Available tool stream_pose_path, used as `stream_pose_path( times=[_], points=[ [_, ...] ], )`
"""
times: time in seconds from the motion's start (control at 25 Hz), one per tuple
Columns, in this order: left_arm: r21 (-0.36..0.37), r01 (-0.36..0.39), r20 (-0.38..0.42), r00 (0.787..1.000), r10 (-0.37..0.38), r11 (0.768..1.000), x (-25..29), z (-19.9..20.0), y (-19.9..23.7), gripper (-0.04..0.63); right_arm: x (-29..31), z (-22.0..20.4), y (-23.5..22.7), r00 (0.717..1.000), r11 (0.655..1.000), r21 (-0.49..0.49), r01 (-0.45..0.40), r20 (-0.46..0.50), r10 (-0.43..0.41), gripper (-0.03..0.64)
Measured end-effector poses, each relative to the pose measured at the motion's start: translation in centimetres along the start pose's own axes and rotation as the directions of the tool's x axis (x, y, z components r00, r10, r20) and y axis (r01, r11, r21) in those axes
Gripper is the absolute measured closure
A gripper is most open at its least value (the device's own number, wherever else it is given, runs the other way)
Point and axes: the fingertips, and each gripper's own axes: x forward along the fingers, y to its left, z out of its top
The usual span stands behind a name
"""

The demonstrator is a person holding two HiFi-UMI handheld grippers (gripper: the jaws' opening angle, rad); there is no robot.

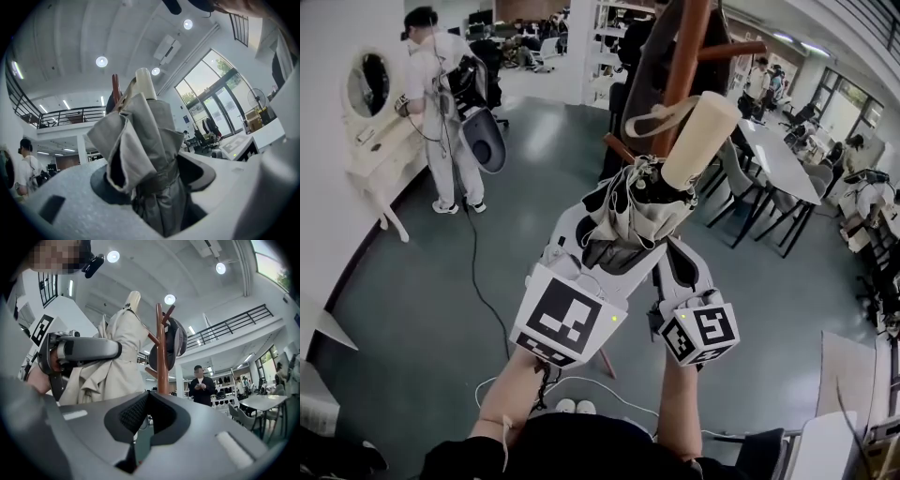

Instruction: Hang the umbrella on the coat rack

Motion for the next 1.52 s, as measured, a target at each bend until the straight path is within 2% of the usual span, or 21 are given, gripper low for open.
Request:
stream_pose_path(
  times=[0.24, 0.44, 0.76, 1.0, 1.16, 1.52],
  points=[
    [-0.004, 0.006, 0.011, 1.0, -0.006, 1.0, 0.5, 1.1, 1.1, 0.298, -0.4, 2.5, -0.5, 0.999, 1.0, -0.027, 0.012, 0.039, -0.011, 0.609],
    [-0.003, 0.013, 0.031, 0.999, -0.013, 1.0, 0.6, 2.0, 1.6, 0.298, -0.7, 2.7, -1.3, 0.998, 0.999, -0.032, 0.039, 0.043, -0.037, 0.609],
    [-0.014, 0.086, 0.01, 0.996, -0.086, 0.996, 1.9, -0.6, -0.5, 0.297, -0.1, 1.1, -1.9, 0.998, 0.998, -0.028, 0.056, 0.028, -0.055, 0.609],
    [-0.041, 0.1, 0.005, 0.995, -0.1, 0.994, 2.3, -1.7, -0.8, 0.296, -0.4, 0.6, -2.0, 0.998, 0.998, -0.015, 0.062, 0.016, -0.062, 0.608],
    [-0.088, 0.101, -0.013, 0.995, -0.103, 0.991, 2.2, -4.4, -1.2, 0.296, -0.6, -0.3, -2.0, 0.998, 0.998, -0.013, 0.066, 0.006, -0.066, 0.608],
    [-0.208, 0.071, -0.117, 0.988, -0.097, 0.976, 1.7, -12.4, -3.0, 0.296, -1.3, -2.4, -2.4, 0.997, 0.997, -0.008, 0.075, -0.017, -0.075, 0.609]
  ],
)
